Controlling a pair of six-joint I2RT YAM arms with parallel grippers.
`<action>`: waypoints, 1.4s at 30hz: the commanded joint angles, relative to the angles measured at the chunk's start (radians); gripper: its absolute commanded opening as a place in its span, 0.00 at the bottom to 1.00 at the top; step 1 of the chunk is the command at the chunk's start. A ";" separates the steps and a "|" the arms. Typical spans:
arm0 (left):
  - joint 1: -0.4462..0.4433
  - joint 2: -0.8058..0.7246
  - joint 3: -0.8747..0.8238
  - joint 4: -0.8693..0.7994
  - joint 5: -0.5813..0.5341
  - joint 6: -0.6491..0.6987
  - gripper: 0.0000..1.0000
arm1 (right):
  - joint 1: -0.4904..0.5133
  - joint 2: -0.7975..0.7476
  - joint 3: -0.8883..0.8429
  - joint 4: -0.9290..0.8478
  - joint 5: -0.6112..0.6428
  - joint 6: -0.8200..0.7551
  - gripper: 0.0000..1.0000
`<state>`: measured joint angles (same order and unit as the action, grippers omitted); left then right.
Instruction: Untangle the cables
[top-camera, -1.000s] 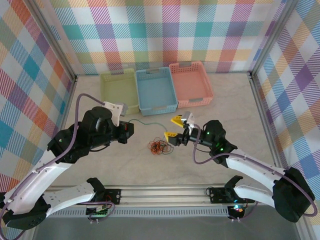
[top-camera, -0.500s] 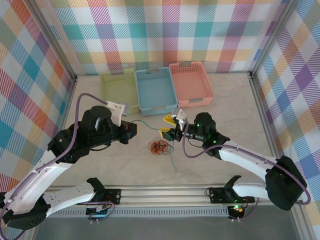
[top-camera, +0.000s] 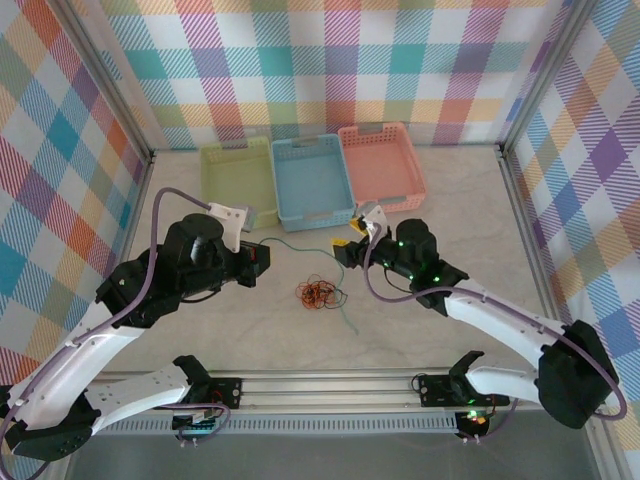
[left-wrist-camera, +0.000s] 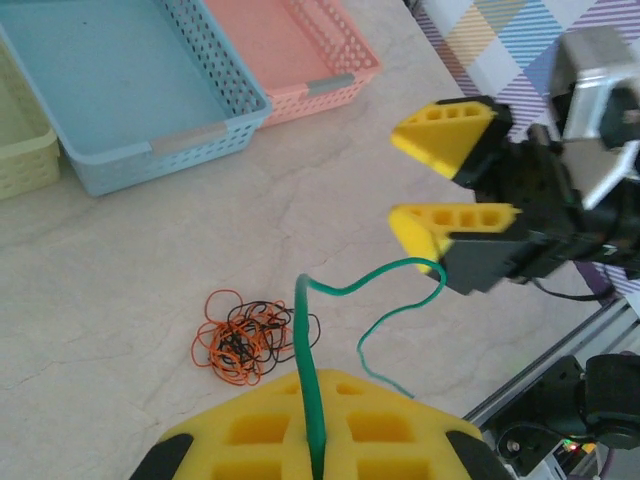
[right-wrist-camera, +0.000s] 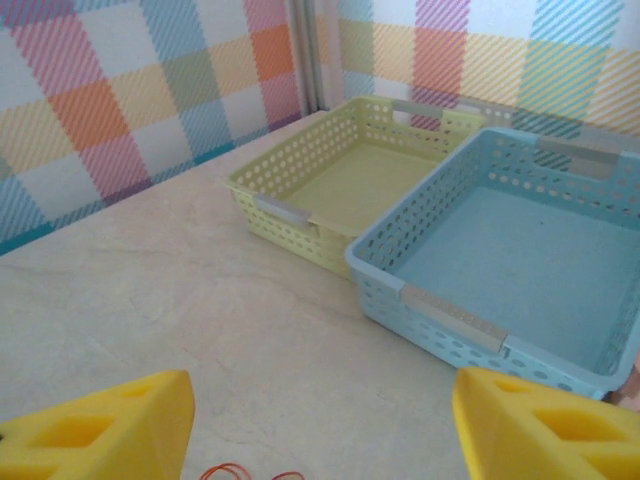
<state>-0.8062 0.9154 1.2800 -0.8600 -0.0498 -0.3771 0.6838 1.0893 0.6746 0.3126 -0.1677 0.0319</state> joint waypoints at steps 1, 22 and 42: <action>0.005 0.005 -0.011 0.016 -0.043 0.006 0.00 | 0.003 -0.056 0.004 -0.017 -0.113 0.061 0.80; 0.005 0.030 -0.004 0.052 0.011 0.013 0.00 | 0.023 0.096 0.068 -0.071 -0.271 -0.020 0.53; 0.004 -0.059 -0.305 0.179 0.155 -0.088 0.00 | -0.018 0.039 0.098 0.049 0.131 0.241 0.00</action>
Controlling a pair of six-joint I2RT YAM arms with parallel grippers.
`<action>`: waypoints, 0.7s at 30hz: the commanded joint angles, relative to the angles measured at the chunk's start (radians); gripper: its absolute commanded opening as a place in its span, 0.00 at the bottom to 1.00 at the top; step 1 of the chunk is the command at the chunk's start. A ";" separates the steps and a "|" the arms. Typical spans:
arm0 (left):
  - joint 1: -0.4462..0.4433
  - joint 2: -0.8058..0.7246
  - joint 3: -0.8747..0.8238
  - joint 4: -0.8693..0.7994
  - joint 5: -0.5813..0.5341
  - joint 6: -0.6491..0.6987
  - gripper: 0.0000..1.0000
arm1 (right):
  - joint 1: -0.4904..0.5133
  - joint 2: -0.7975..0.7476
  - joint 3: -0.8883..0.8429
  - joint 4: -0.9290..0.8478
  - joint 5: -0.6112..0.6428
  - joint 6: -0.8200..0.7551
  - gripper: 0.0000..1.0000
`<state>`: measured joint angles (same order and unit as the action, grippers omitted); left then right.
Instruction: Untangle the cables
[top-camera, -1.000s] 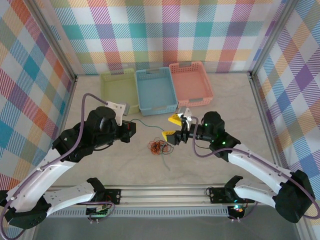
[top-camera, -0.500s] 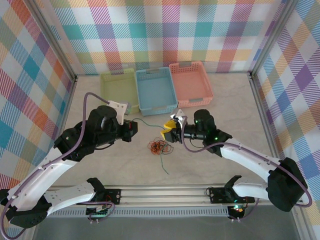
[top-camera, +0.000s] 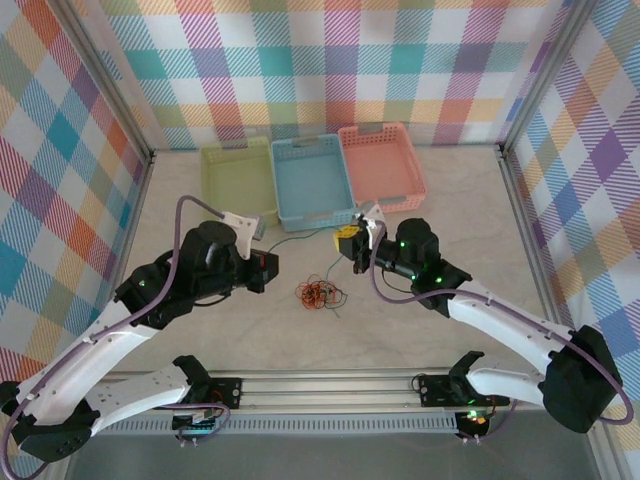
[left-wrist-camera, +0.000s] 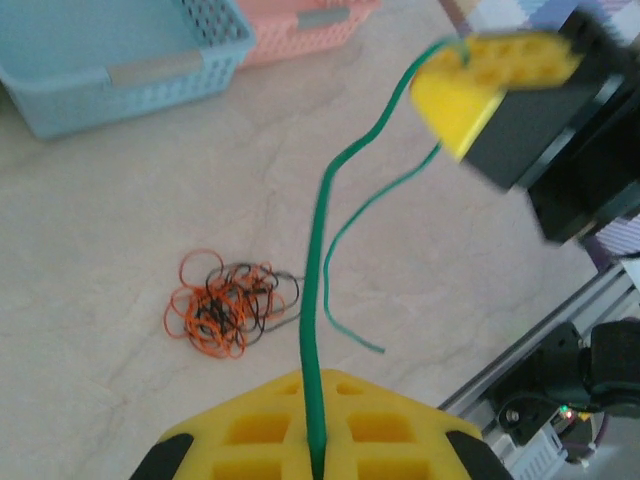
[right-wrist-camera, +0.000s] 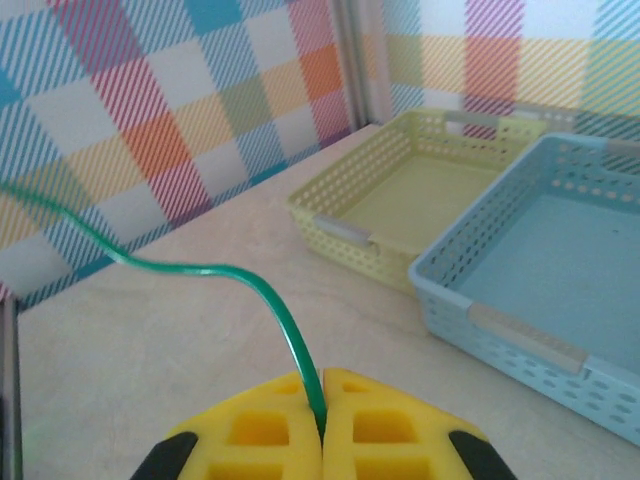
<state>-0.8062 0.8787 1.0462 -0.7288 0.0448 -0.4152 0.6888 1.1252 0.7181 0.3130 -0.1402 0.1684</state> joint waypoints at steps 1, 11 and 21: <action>0.005 -0.027 -0.100 0.063 0.069 -0.060 0.00 | -0.030 0.008 0.065 0.056 0.117 0.128 0.00; 0.002 0.010 -0.268 0.229 0.155 -0.134 0.00 | -0.047 0.109 0.172 0.175 0.174 0.275 0.00; 0.002 0.101 -0.195 0.175 0.106 -0.122 0.28 | -0.055 0.204 0.279 0.128 0.226 0.233 0.00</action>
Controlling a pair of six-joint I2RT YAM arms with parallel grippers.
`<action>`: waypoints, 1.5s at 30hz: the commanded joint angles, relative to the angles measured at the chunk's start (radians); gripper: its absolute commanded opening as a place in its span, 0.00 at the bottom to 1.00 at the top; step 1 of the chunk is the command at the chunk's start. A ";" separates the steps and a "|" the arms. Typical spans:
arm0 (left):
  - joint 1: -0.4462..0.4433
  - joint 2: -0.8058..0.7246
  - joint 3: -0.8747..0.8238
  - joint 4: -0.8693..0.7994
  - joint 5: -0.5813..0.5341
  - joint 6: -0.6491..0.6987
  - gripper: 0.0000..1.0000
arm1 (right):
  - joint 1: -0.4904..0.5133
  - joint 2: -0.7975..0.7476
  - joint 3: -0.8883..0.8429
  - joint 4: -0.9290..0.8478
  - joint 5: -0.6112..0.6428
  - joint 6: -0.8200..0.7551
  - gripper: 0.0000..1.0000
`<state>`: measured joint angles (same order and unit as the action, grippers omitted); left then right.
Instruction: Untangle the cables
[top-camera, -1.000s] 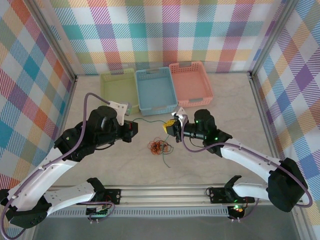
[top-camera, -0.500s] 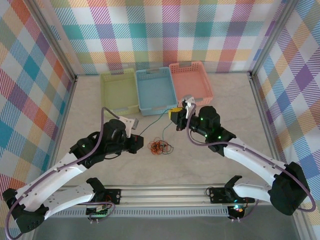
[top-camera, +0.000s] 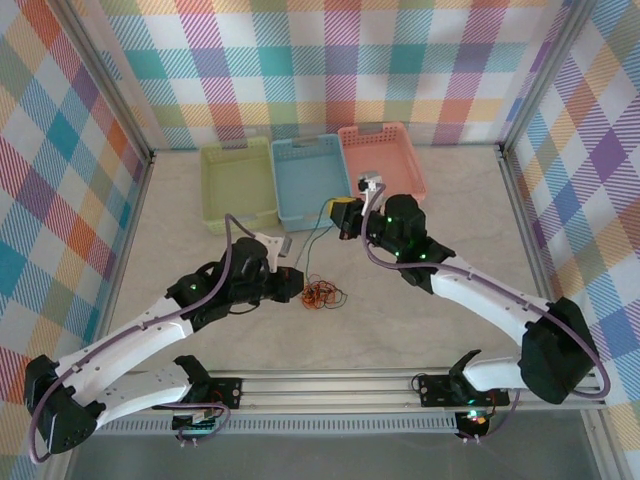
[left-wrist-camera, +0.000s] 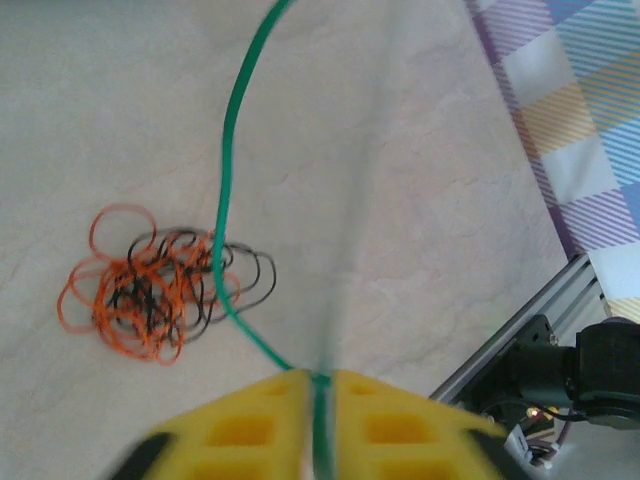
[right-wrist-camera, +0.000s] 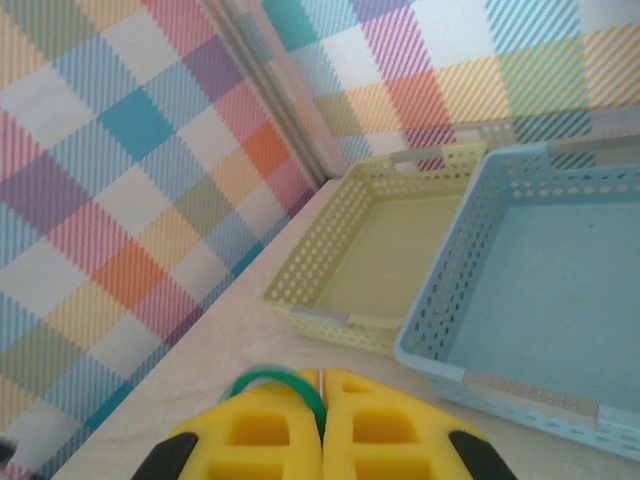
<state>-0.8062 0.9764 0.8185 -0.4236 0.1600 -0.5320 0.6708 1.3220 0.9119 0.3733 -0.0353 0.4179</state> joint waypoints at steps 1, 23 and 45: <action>0.001 -0.001 0.055 -0.162 -0.027 0.003 0.43 | -0.040 0.024 0.104 0.033 0.156 -0.057 0.00; 0.006 -0.334 -0.227 -0.022 -0.390 0.092 0.76 | -0.499 0.657 0.664 -0.162 0.107 0.143 0.00; 0.007 -0.441 -0.331 -0.012 -0.402 0.104 0.74 | -0.515 0.905 0.869 -0.347 0.069 0.163 0.55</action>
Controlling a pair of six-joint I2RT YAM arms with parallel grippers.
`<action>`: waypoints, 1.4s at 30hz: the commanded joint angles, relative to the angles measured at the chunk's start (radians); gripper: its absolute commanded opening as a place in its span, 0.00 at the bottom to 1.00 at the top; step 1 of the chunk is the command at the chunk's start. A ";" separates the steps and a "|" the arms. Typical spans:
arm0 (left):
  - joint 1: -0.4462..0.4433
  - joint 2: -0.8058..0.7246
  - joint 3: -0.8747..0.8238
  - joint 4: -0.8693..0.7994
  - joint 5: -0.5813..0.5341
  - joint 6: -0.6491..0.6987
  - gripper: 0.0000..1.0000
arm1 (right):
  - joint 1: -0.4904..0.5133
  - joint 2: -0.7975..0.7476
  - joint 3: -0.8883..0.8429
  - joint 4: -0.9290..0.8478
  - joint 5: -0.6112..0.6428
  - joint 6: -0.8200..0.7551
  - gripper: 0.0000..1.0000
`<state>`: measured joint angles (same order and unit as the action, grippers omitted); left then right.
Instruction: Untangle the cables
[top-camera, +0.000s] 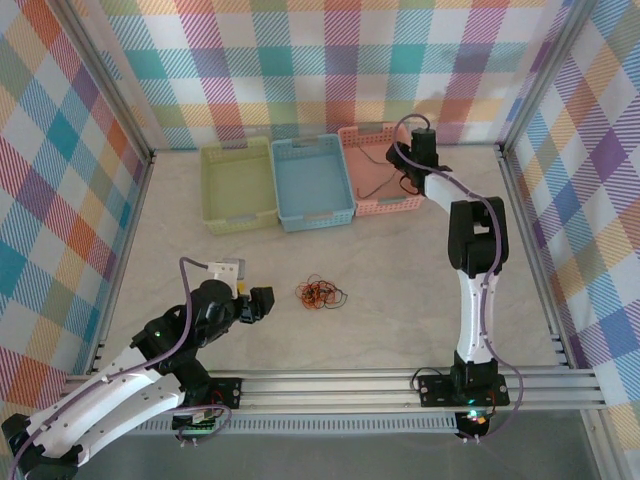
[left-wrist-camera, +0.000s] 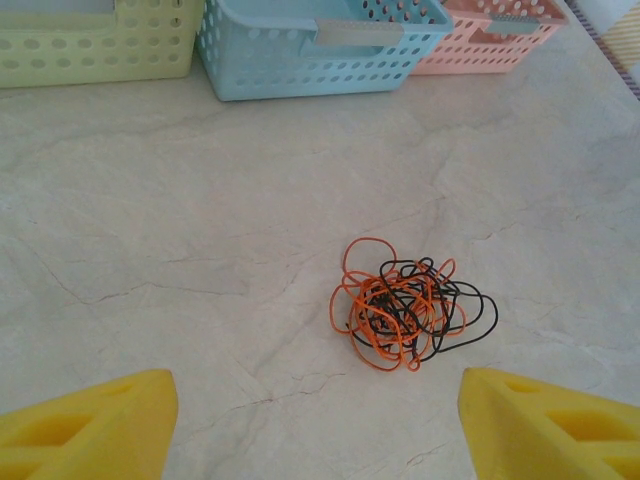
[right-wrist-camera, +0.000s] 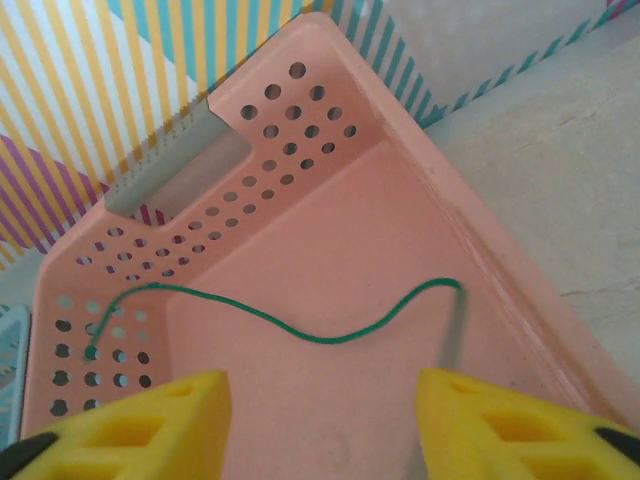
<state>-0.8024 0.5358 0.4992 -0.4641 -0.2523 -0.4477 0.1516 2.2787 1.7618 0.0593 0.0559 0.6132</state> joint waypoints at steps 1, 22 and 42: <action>0.005 0.001 -0.011 0.031 0.017 0.021 0.74 | 0.005 -0.082 -0.008 -0.026 -0.023 -0.052 0.56; 0.004 0.624 0.313 0.314 0.120 0.006 0.71 | 0.319 -0.838 -0.958 0.346 -0.268 -0.294 0.54; 0.012 0.644 0.220 0.413 0.131 0.067 0.64 | 0.405 -0.651 -1.037 0.415 -0.660 -0.542 0.52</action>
<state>-0.7998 1.2041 0.7277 -0.0906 -0.1062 -0.4118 0.5472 1.6115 0.6861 0.4965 -0.5163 0.1287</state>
